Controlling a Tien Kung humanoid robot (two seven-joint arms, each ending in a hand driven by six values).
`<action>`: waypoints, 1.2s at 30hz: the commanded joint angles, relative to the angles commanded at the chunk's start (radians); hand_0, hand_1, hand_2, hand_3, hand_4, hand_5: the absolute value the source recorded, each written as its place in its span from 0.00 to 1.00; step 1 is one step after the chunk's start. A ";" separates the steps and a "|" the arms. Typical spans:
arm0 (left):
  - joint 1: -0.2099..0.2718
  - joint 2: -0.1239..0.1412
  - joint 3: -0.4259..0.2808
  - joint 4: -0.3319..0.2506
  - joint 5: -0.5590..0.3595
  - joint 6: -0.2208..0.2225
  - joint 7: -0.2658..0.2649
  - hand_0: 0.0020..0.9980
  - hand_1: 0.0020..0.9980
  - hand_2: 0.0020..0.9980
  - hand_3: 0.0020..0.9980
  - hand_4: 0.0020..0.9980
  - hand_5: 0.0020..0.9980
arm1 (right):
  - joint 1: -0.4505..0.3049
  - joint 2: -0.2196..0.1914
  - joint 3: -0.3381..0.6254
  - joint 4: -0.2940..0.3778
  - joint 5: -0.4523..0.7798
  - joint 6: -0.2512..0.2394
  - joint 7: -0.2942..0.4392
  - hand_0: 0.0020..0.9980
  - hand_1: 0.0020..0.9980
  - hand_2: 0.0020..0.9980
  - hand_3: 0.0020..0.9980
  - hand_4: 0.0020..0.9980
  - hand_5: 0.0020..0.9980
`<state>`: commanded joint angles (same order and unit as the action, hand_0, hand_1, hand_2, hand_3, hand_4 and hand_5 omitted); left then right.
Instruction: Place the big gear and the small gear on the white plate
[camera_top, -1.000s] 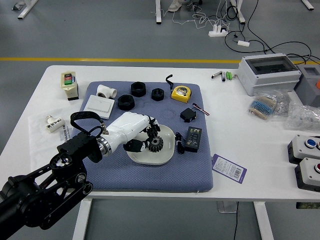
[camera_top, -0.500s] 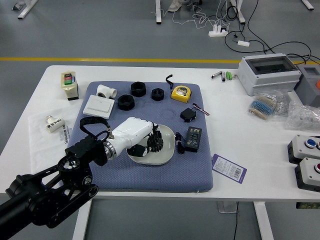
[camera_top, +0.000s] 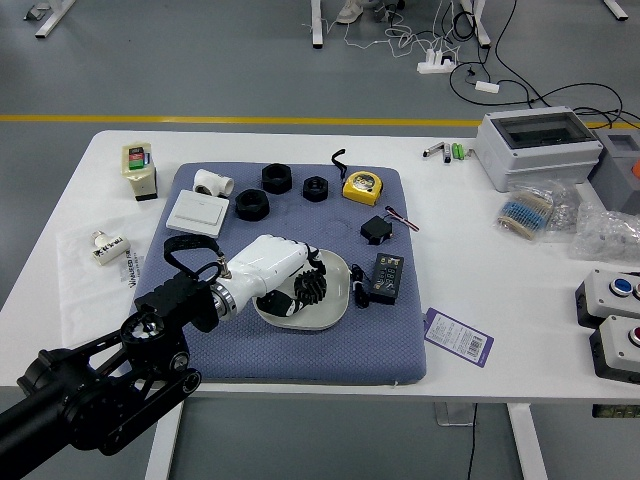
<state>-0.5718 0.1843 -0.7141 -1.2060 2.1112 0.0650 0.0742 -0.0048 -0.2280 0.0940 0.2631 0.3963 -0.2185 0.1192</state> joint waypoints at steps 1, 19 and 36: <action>-0.001 -0.001 -0.001 -0.001 0.000 0.002 -0.001 0.48 0.64 0.72 0.64 0.74 0.03 | 0.000 0.000 0.000 0.000 0.000 0.000 0.000 0.63 0.65 0.74 0.55 0.75 0.71; 0.004 -0.001 -0.081 -0.017 0.022 0.017 -0.005 0.48 0.65 0.74 0.64 0.78 0.07 | 0.003 0.000 0.002 0.000 -0.001 0.000 0.000 0.63 0.65 0.74 0.55 0.75 0.71; 0.081 -0.007 -0.410 -0.034 0.075 0.131 0.018 0.49 0.65 0.74 0.66 0.79 0.08 | 0.002 0.001 0.003 -0.001 -0.001 0.001 0.000 0.63 0.65 0.74 0.55 0.75 0.71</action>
<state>-0.4907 0.1773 -1.1243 -1.2404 2.1866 0.1960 0.0918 -0.0032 -0.2275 0.0974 0.2622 0.3949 -0.2179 0.1192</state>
